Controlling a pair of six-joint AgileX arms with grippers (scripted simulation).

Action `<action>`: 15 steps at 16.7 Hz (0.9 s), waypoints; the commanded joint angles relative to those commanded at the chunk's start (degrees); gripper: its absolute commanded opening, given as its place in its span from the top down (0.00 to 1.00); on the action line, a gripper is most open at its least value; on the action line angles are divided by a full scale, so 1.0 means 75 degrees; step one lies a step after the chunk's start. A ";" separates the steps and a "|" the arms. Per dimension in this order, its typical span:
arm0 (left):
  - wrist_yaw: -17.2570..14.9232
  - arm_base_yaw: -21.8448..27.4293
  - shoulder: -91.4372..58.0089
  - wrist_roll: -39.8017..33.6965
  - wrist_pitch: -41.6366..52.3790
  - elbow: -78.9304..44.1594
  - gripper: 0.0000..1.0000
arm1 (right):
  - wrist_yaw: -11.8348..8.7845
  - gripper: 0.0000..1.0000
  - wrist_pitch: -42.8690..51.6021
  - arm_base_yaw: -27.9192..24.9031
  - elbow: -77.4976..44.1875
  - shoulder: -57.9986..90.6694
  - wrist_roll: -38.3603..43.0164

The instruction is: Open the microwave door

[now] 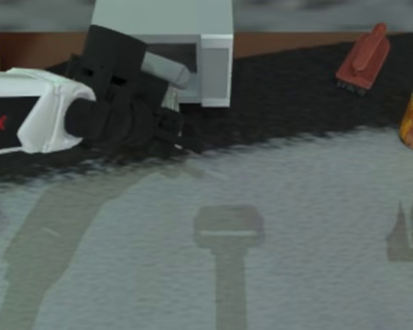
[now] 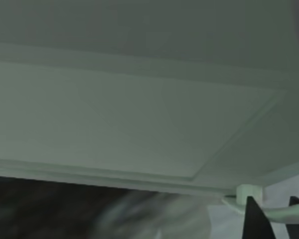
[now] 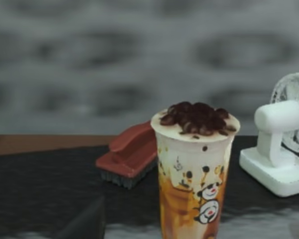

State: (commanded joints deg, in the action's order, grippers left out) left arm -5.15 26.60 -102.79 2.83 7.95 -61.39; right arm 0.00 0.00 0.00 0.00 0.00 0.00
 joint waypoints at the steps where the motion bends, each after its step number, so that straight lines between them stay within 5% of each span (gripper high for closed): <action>1: -0.0014 -0.0012 0.0004 0.0023 0.0005 0.0014 1.00 | 0.0000 0.00 0.0000 0.0000 0.0000 0.0000 0.0000; 15: -0.0317 -0.0252 0.0171 0.0494 0.0013 0.0206 1.00 | 0.0000 0.00 0.0000 0.0000 0.0000 0.0000 0.0000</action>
State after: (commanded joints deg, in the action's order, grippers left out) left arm -7.53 24.71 -101.51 6.53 8.04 -59.85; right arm 0.00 0.00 0.00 0.00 0.00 0.00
